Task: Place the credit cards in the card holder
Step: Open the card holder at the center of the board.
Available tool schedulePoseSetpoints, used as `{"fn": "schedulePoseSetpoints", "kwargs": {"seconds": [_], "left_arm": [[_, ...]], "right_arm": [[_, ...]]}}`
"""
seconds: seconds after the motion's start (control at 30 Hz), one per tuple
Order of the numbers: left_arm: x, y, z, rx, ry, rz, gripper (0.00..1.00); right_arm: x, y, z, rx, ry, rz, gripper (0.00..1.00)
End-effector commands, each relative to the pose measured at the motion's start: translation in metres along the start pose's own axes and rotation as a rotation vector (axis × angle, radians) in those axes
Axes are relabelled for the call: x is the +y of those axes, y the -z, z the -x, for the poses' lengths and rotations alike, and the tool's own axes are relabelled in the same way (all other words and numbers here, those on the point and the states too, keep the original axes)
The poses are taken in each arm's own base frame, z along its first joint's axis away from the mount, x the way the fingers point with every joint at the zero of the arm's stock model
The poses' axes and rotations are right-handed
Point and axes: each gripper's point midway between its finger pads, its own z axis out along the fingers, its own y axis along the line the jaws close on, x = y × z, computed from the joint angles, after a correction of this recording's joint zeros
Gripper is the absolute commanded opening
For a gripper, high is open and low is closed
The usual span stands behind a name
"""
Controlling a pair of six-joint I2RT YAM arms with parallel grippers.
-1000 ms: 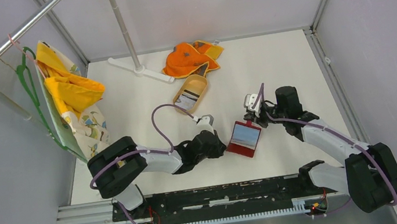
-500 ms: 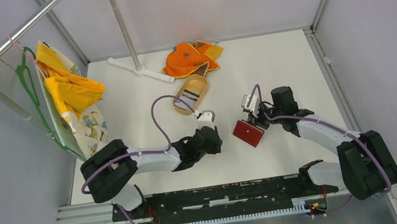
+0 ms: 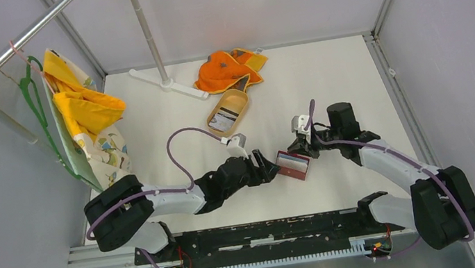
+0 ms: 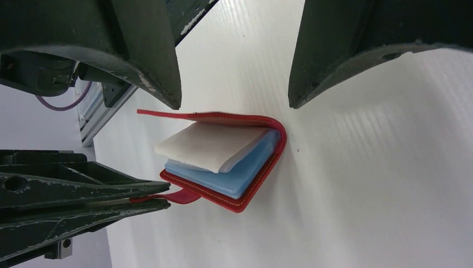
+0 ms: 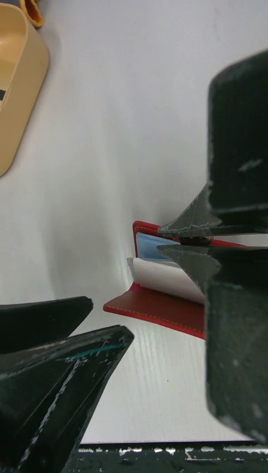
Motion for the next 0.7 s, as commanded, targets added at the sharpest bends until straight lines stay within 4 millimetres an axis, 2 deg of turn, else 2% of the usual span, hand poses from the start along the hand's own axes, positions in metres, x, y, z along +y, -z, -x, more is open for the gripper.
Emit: {"fn": "schedulePoseSetpoints", "kwargs": {"seconds": [0.0,0.3,0.47,0.5,0.57,0.67], "left_arm": [[-0.029,-0.005,0.011,-0.038,0.106,-0.106,0.77],[-0.013,0.008,0.027,-0.11,-0.062,-0.042,0.77],[-0.011,0.012,0.033,-0.116,-0.164,-0.026,0.75],[-0.011,0.01,0.032,-0.11,-0.181,-0.024,0.74],[-0.014,0.005,0.029,-0.091,-0.222,-0.035,0.63],[-0.015,-0.005,0.022,-0.052,-0.283,-0.04,0.54]], "right_arm": [[0.002,0.001,0.024,-0.083,0.042,0.03,0.0],[0.009,0.009,0.048,-0.176,0.104,0.037,0.0],[0.003,0.01,0.048,-0.171,0.094,0.007,0.0],[0.0,0.01,0.047,-0.164,0.091,-0.009,0.0],[-0.006,0.01,0.044,-0.149,0.081,-0.043,0.0],[-0.017,0.012,0.039,-0.128,0.065,-0.099,0.0]]}}
